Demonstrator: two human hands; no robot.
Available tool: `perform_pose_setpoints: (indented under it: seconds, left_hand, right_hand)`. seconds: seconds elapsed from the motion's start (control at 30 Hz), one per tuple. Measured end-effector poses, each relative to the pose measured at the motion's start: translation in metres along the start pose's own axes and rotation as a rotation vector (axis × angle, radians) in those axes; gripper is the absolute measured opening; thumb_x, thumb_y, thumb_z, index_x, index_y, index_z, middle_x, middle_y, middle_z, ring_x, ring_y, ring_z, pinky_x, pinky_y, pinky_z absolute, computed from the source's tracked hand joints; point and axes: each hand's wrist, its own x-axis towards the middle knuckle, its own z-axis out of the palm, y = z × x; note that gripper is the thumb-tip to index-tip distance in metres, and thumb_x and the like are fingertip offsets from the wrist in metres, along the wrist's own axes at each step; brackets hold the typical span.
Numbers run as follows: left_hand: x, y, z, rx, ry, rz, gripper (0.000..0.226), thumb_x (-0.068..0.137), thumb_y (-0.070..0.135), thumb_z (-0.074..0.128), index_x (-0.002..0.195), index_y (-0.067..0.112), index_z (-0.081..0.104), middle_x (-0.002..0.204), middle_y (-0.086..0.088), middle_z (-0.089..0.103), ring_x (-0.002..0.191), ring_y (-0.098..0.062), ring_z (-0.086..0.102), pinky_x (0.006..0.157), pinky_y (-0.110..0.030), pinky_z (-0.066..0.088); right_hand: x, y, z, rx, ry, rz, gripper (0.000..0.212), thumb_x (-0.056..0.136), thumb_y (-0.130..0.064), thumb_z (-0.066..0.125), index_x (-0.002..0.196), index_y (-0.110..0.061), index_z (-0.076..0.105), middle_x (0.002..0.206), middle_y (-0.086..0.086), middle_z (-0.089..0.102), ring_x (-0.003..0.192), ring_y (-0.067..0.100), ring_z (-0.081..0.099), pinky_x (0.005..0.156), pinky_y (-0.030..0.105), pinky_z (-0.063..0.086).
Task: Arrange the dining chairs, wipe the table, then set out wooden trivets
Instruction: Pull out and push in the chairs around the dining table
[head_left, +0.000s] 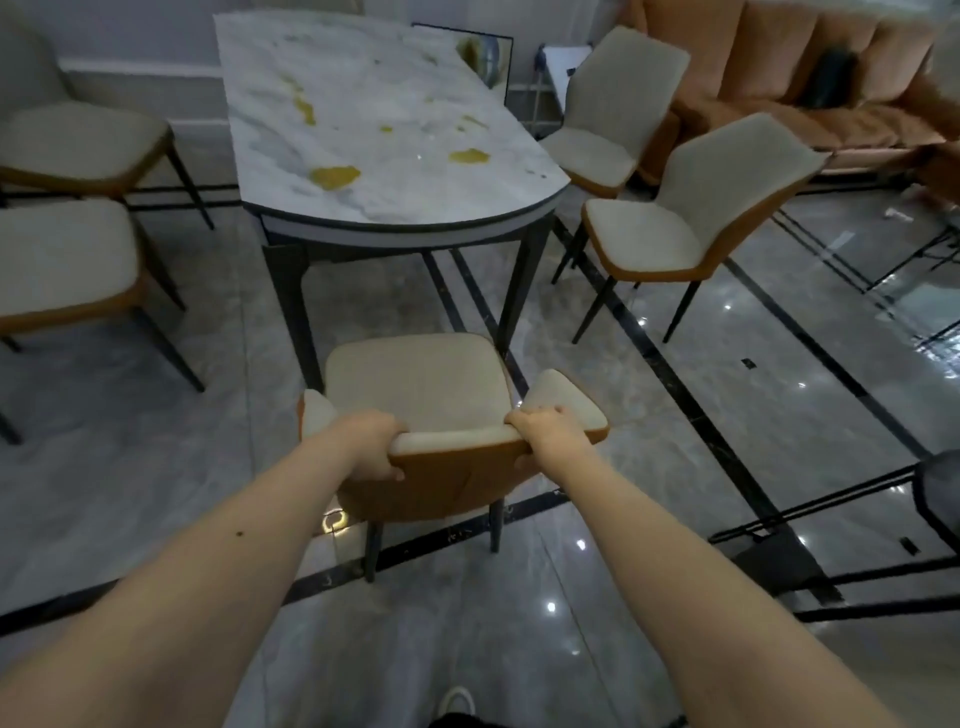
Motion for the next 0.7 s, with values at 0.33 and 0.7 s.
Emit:
perform_pose_setpoints:
  seconds: [0.33, 0.7]
  left_hand:
    - [0.022, 0.009, -0.001, 0.008, 0.226, -0.017, 0.047, 0.087, 0.038, 0.062, 0.131, 0.032, 0.046, 0.117, 0.004, 0.061, 0.107, -0.016, 0.056, 0.093, -0.034, 0.045]
    - [0.083, -0.011, -0.050, 0.155, 0.266, -0.015, 0.045, 0.090, 0.041, 0.056, 0.132, 0.030, 0.045, 0.118, 0.002, 0.060, 0.107, -0.019, 0.057, 0.084, -0.032, 0.043]
  right_hand:
    - [0.045, 0.025, -0.015, -0.109, -0.081, -0.038, 0.038, 0.087, -0.020, 0.062, 0.123, -0.025, 0.048, 0.118, 0.003, 0.057, 0.115, 0.030, 0.051, 0.106, 0.054, 0.024]
    - [0.117, 0.042, -0.045, -0.117, -0.048, -0.026, 0.043, 0.088, -0.020, 0.060, 0.128, -0.026, 0.046, 0.122, 0.003, 0.058, 0.118, 0.028, 0.050, 0.110, 0.051, 0.023]
